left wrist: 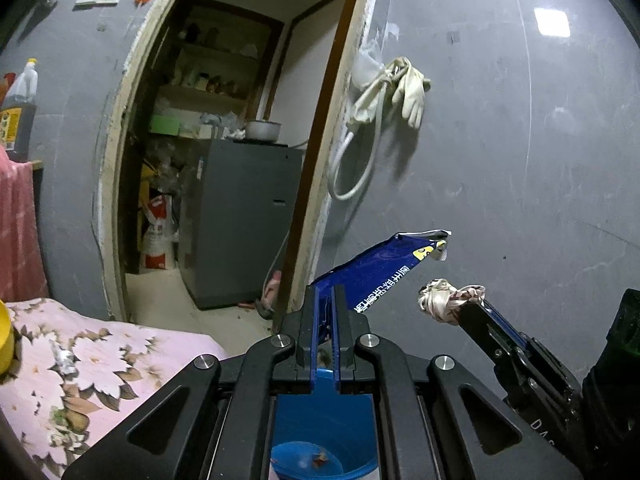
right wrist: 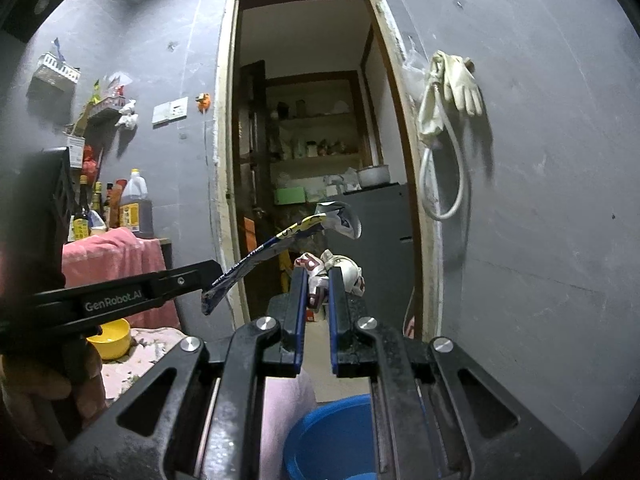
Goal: Collect trash
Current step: 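Lift and carry both held pieces over the blue bucket, then open both tools to drop the pieces into the blue bucket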
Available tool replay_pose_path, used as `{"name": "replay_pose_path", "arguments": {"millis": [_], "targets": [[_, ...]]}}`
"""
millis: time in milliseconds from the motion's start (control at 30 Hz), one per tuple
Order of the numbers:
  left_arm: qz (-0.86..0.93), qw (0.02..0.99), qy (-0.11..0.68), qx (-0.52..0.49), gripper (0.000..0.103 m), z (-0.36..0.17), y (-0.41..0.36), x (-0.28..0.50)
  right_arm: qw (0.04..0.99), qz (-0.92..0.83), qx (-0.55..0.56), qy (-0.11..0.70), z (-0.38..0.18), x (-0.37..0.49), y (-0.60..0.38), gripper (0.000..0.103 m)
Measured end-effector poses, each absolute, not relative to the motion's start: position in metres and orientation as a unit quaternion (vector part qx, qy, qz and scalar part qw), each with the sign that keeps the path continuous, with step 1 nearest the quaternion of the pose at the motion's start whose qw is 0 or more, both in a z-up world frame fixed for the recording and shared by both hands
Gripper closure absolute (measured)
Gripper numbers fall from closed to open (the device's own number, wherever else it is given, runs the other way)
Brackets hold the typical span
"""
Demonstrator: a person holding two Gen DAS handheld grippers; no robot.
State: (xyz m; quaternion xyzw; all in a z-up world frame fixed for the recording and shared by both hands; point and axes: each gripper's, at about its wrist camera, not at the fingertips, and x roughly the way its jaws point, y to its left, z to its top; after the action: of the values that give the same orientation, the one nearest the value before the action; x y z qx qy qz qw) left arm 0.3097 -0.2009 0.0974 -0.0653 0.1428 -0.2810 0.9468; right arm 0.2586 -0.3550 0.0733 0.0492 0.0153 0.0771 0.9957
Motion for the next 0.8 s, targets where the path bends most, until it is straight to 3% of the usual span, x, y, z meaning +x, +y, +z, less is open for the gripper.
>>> {"name": "replay_pose_path", "arguments": {"millis": [800], "targets": [[-0.24,0.915,0.32,-0.054,0.099,-0.003,-0.247,0.389,0.971,0.046,0.124,0.198,-0.03,0.337,-0.402,0.083]]}}
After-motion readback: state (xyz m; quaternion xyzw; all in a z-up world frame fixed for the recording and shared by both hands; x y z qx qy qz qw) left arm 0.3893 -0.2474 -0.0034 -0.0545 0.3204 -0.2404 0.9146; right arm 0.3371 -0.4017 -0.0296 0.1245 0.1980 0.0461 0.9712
